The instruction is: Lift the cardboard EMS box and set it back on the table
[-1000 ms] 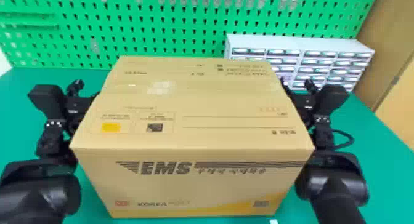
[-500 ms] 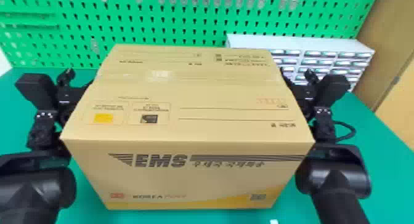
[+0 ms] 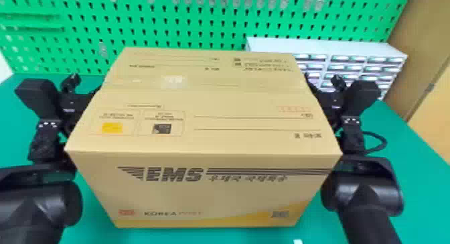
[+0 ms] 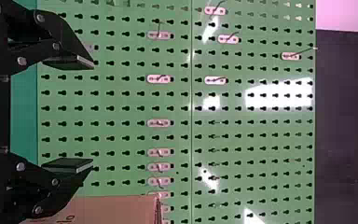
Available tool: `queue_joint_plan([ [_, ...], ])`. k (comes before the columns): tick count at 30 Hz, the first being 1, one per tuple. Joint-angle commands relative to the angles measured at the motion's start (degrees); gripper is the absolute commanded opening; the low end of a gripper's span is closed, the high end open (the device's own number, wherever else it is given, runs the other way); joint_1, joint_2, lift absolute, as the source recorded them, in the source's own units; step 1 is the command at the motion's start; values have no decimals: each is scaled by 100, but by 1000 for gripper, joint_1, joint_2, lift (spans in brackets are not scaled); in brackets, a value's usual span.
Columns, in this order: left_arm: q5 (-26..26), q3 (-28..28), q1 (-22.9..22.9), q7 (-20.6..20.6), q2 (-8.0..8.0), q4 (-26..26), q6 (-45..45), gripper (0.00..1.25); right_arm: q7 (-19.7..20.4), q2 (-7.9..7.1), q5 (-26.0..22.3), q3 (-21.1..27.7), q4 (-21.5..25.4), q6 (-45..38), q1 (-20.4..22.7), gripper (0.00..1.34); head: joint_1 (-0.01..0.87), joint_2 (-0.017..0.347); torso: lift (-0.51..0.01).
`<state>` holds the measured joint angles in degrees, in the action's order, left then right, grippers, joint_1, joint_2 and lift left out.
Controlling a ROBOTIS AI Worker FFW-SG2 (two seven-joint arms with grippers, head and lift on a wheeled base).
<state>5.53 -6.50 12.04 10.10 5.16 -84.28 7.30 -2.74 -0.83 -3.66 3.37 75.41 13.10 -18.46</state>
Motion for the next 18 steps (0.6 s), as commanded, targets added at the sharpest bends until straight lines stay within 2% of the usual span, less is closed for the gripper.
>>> queue_joint_plan([
  [1, 0, 0, 0, 0, 3, -1, -1, 744, 2, 13, 14, 15, 0, 0, 0, 877, 678, -15, -95],
  [18, 0, 0, -9, -8, -6, -1, -1, 744, 2, 13, 23, 23, 0, 0, 0, 877, 678, -15, -95],
])
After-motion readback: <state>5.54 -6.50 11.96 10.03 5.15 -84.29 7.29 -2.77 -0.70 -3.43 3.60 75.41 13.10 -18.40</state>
